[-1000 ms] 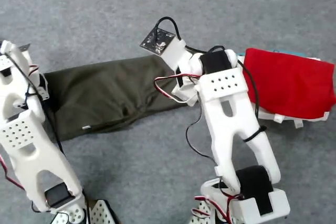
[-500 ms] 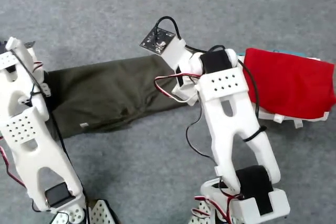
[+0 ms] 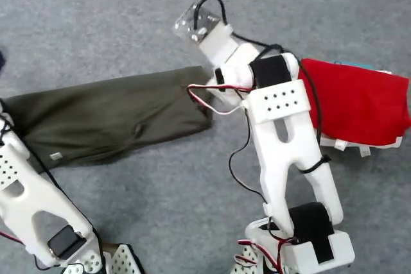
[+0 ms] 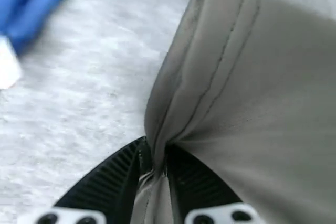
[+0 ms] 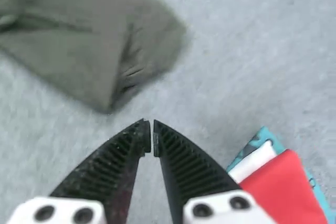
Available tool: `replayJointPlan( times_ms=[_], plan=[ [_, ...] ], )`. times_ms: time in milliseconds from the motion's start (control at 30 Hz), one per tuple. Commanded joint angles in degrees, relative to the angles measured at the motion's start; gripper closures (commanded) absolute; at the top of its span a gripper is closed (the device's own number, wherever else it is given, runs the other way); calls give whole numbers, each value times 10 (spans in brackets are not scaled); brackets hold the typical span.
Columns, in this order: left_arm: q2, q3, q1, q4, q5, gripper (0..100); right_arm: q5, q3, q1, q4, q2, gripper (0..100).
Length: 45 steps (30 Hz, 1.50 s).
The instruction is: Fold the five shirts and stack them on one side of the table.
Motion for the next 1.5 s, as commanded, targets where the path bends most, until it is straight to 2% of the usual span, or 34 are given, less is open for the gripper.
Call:
replayJointPlan(
  times_ms=[0, 200, 367, 467, 567, 833, 1033, 1200, 1467],
  plan=[
    [-39, -30, 13, 6, 10, 971, -44, -36, 7, -52, -21, 981],
    [-233, 107, 121, 6, 33, 971, -122, -73, 61, -121, -23, 982],
    [-385, 280, 250, 5, 40, 971, -126, -117, 137, -142, -22, 982],
    [-436, 381, 335, -3, 96, 970, -126, -134, 186, -171, -19, 983],
    [-444, 408, 418, -13, 147, 970, -126, -136, 207, -174, -21, 983],
    [-403, 349, 577, -81, 218, 970, -126, -135, 253, -178, -19, 983],
    [-321, 245, 668, -87, 259, 970, -121, -136, 268, -178, -19, 983],
    [-236, 134, 698, -87, 270, 970, -121, -136, 267, -178, -19, 983],
    [-117, -59, 699, -83, 271, 970, -121, -135, 265, -178, -18, 983]
  ],
)
